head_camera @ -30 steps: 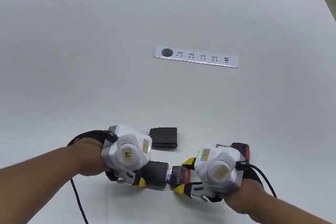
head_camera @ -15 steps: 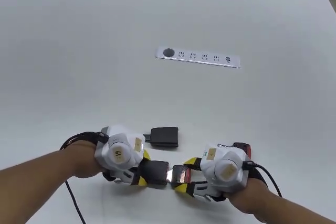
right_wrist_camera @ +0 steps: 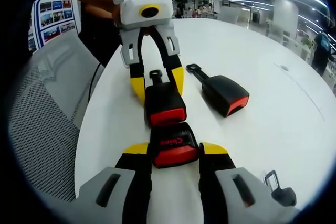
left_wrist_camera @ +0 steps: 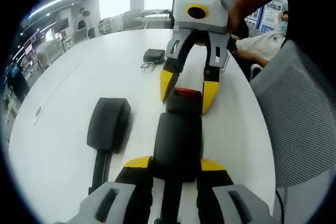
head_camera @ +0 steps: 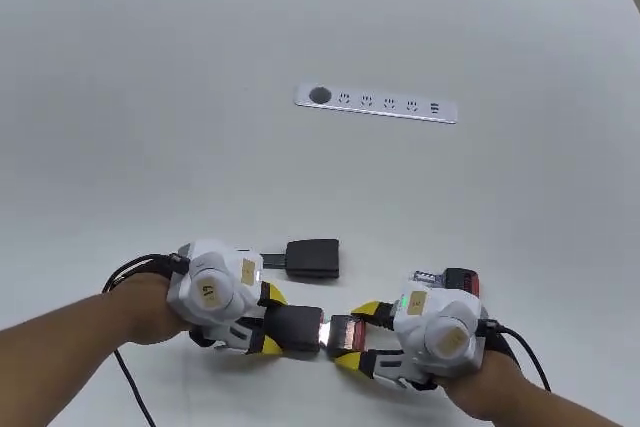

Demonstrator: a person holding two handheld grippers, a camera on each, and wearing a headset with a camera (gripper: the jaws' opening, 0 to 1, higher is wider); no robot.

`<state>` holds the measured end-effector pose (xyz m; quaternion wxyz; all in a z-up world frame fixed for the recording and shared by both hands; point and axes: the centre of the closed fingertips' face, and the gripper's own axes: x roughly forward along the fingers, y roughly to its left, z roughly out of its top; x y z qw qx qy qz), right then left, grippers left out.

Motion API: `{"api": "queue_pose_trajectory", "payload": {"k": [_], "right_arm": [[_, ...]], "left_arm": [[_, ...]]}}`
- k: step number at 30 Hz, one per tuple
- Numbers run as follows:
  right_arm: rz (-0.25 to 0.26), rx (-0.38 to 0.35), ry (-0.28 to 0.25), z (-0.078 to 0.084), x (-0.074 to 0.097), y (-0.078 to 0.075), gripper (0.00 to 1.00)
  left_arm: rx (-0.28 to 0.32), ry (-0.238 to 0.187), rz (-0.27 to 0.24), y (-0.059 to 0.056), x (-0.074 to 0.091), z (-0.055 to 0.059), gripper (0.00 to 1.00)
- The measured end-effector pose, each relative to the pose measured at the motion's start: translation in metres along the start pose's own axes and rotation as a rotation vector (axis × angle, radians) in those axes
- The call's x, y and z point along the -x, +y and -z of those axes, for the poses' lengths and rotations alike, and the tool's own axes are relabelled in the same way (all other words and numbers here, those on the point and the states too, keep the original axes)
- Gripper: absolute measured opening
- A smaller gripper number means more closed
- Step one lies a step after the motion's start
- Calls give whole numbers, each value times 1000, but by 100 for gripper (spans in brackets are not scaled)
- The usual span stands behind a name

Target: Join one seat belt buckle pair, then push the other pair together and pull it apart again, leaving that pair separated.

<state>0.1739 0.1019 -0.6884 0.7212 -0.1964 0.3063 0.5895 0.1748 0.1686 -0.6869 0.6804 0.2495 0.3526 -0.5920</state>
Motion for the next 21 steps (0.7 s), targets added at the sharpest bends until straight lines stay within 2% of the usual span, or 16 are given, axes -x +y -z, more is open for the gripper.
{"api": "queue_pose_trajectory", "payload": {"k": [3,16,21], "right_arm": [[-3,6,0,1,0,0,33],[-3,-20,-30,-1,1,1,34],[-8,-14,-27,-1,1,1,34]], "left_arm": [[22,-16,14,0,1,1,32],[25,-42,15,1,2,0,32],[33,-54,15,2,1,0,32]]}}
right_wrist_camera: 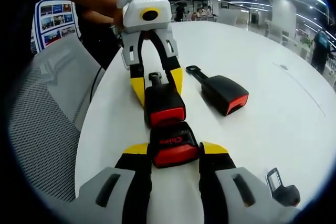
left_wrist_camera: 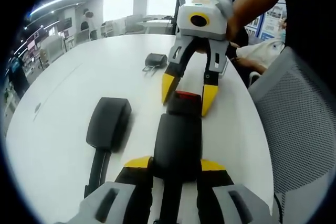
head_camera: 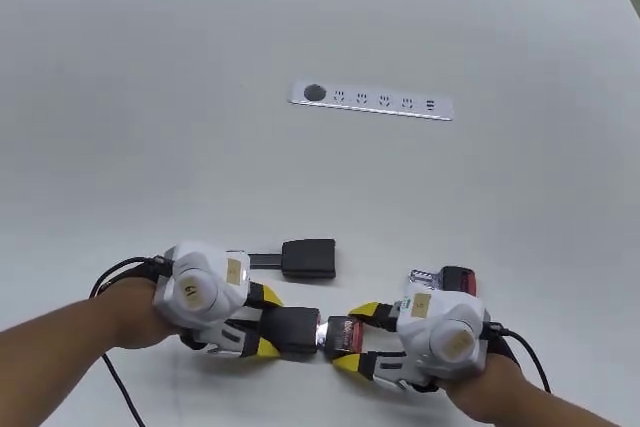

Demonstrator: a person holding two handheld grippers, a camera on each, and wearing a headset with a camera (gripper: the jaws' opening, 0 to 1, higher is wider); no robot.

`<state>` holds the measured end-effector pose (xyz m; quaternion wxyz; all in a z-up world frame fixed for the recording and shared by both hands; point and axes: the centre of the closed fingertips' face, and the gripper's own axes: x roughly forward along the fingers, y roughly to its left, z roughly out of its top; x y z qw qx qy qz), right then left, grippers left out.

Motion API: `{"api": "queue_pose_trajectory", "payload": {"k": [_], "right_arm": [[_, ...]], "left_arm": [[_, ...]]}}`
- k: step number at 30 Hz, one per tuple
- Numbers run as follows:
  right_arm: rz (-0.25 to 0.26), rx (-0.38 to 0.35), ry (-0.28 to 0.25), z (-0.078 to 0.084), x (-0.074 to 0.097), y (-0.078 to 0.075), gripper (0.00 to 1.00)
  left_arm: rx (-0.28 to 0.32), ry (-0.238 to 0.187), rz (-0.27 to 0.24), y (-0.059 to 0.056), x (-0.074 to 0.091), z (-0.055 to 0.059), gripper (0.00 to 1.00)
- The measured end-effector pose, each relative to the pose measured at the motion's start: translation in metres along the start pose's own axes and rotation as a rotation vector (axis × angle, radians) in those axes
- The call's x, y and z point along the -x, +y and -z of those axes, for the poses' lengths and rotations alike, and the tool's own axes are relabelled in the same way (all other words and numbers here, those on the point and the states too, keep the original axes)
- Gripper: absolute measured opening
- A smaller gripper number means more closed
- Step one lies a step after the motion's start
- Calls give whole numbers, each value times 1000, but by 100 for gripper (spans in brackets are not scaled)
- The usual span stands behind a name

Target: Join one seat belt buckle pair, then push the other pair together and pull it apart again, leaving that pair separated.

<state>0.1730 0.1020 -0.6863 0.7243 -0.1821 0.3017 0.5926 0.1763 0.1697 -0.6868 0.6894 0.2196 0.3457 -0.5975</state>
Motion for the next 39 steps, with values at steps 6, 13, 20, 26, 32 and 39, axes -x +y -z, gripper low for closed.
{"api": "queue_pose_trajectory", "payload": {"k": [6,13,20,26,32,39], "right_arm": [[8,5,2,0,-1,3,34],[13,8,6,2,-4,0,35],[19,23,27,2,-3,3,36],[18,12,56,5,-3,3,37],[59,-51,20,1,5,-5,61],[93,-106,-17,-5,14,-12,72]], "left_arm": [[-11,10,2,-1,-1,0,32],[-48,52,5,-2,-3,0,33],[-47,66,-2,-3,-4,1,34],[-51,80,-1,-5,-6,-2,35],[-26,76,0,-6,-6,-2,38],[68,14,-36,-5,1,-12,64]]}}
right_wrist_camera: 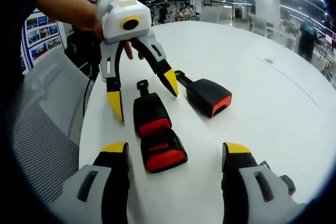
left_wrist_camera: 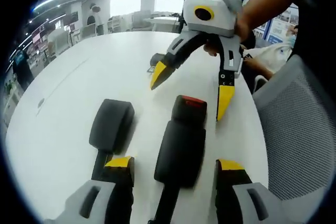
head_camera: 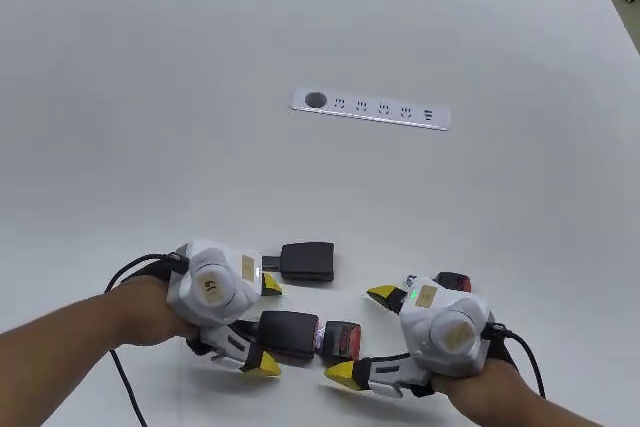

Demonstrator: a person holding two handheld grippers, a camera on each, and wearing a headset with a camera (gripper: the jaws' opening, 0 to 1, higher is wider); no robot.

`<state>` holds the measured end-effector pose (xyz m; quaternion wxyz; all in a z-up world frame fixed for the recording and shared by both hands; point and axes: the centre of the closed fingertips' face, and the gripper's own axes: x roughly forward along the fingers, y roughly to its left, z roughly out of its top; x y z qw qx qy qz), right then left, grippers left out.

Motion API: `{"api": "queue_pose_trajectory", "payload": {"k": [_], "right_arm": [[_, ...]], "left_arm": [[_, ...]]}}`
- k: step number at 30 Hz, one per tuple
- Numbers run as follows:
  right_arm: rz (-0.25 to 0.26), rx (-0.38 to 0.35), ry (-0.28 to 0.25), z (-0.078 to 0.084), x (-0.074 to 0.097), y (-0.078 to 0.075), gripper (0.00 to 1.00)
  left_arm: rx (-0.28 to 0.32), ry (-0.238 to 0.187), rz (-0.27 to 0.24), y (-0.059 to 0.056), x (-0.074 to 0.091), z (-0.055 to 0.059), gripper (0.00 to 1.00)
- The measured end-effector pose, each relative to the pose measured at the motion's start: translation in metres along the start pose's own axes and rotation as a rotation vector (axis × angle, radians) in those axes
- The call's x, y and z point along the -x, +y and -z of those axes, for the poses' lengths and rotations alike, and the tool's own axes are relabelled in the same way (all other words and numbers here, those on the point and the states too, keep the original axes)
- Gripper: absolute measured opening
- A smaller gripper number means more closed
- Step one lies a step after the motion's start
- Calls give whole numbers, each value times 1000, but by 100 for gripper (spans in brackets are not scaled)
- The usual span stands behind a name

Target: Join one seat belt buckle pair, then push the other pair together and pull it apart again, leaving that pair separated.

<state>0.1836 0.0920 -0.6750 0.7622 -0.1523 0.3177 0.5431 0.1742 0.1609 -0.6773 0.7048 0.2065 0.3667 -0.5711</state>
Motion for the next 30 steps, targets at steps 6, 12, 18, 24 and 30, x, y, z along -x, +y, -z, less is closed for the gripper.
{"api": "queue_pose_trajectory", "payload": {"k": [6,12,18,24,30], "right_arm": [[19,25,-2,0,5,-2,77],[23,27,-13,-4,21,-11,80],[28,21,-21,-1,32,-28,80],[53,9,-33,-2,50,-49,81],[71,-1,-31,0,62,-68,82]], "left_arm": [[10,-19,-24,0,10,-7,72],[17,-33,-51,7,20,-7,75],[22,-60,-80,18,26,-15,78],[15,-69,-91,27,29,-25,78],[22,-83,-124,45,34,-31,80]]}}
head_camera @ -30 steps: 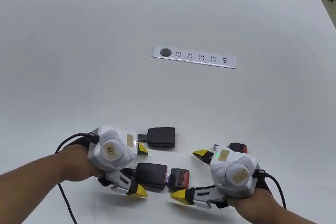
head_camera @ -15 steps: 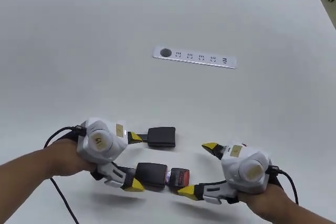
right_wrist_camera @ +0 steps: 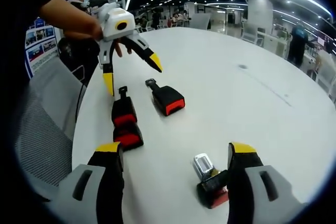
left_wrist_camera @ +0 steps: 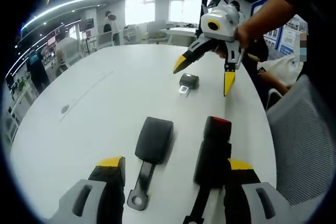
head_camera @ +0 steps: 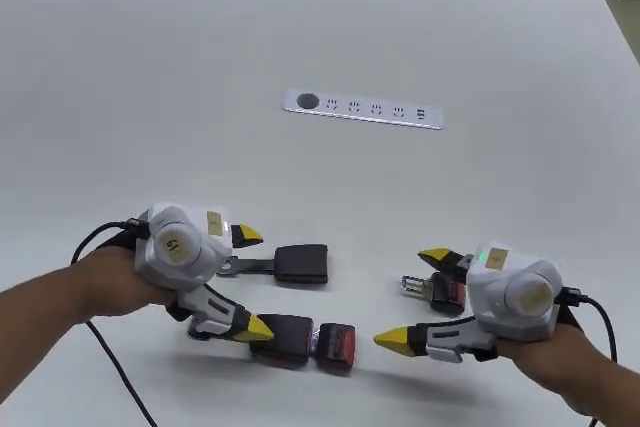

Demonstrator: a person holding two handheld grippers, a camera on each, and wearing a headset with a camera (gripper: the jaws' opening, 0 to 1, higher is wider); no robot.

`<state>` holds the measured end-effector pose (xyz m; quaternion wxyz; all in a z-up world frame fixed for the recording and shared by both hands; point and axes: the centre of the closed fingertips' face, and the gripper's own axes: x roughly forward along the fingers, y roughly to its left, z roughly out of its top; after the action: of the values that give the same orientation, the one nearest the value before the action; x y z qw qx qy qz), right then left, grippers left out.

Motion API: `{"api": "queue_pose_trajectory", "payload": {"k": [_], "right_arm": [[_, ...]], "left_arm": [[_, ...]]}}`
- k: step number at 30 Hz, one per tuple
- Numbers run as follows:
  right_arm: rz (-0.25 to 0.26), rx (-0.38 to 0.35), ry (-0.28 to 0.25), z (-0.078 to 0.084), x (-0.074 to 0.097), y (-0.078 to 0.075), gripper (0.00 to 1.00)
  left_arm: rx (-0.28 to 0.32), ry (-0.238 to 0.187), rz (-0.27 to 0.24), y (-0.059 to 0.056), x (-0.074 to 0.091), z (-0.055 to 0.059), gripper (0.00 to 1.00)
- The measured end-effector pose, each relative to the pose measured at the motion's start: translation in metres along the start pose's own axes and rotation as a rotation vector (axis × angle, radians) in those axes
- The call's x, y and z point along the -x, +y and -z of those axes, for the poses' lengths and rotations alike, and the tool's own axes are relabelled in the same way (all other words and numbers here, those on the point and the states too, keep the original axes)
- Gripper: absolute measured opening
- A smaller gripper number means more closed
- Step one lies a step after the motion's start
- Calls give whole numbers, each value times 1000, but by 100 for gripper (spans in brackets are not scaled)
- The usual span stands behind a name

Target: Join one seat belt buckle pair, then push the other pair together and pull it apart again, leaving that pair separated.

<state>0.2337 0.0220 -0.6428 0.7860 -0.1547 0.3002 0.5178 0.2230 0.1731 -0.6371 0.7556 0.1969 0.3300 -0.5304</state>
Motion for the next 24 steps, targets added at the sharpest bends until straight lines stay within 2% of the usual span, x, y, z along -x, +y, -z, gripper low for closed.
{"api": "queue_pose_trajectory", "payload": {"k": [10,14,18,24], "right_arm": [[22,-2,20,8,18,-35,84],[14,-3,31,13,21,-41,84],[-3,-12,46,19,24,-46,84],[-31,-6,84,31,23,-51,83]], "left_arm": [[-19,2,-17,22,-6,-10,81],[-11,-5,-36,29,-8,-20,81],[-17,2,-37,34,-13,-21,80],[-30,18,-26,45,-24,-15,78]]}}
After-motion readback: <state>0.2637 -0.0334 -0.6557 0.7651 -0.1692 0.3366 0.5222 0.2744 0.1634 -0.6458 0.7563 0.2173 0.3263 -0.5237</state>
